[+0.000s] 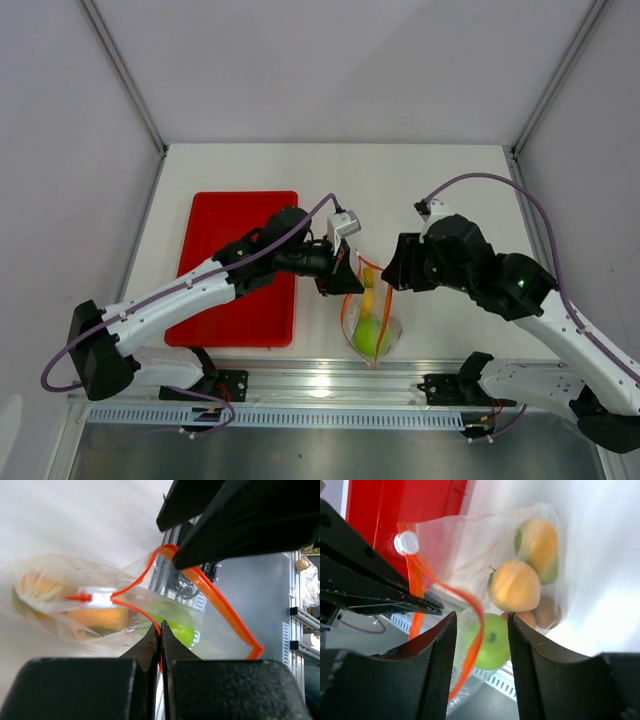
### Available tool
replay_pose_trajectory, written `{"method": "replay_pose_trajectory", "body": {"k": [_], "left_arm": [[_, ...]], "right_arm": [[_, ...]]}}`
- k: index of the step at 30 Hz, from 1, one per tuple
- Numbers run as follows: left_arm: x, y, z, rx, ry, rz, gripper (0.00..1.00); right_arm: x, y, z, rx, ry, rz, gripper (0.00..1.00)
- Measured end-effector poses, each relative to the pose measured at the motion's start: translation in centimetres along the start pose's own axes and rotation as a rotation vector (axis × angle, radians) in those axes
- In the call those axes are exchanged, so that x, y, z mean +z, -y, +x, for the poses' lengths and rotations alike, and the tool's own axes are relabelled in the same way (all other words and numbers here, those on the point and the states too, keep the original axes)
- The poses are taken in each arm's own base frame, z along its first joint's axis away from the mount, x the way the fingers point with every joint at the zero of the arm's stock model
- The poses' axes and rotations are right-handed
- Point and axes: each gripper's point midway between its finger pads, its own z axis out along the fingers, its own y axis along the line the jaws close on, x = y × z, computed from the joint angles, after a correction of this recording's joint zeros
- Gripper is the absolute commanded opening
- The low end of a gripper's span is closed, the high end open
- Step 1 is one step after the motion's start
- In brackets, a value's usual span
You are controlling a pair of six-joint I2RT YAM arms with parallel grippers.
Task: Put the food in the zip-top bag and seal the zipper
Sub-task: Adjust the zipper food storage bag at the center of the board, then zip the zipper food storage bag at the center of the board.
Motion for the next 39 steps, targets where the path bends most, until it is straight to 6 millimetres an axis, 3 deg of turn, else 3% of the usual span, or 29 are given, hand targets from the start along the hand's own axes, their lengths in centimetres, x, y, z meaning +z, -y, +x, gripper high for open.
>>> {"method": "replay_pose_trajectory", "body": {"k": [5,10,28,39], "left_arm": [[-0.1,0.0,0.1,0.005,-0.008,-0.002,0.01],[-0.2,0.2,-0.4,0.01,-0.001,0.0,0.01],[0.2,0.1,-1.0,0.01,0.003,0.0,0.0],[0.3,0.4,-1.9,0.005,0.02,0.006,0.01]], "right_arm": [[-0.5,0.3,-1.0,-0.043,0.005,0.003,0.54],[0.3,0.1,-1.4,-0.064,-0.021,0.007,0.53],[0.8,-3.5,-4.4,0.001,0.013,-0.091,0.5],[2.9,-3.0,-4.5,0.018,-0.009,-0.028,0.34]]}}
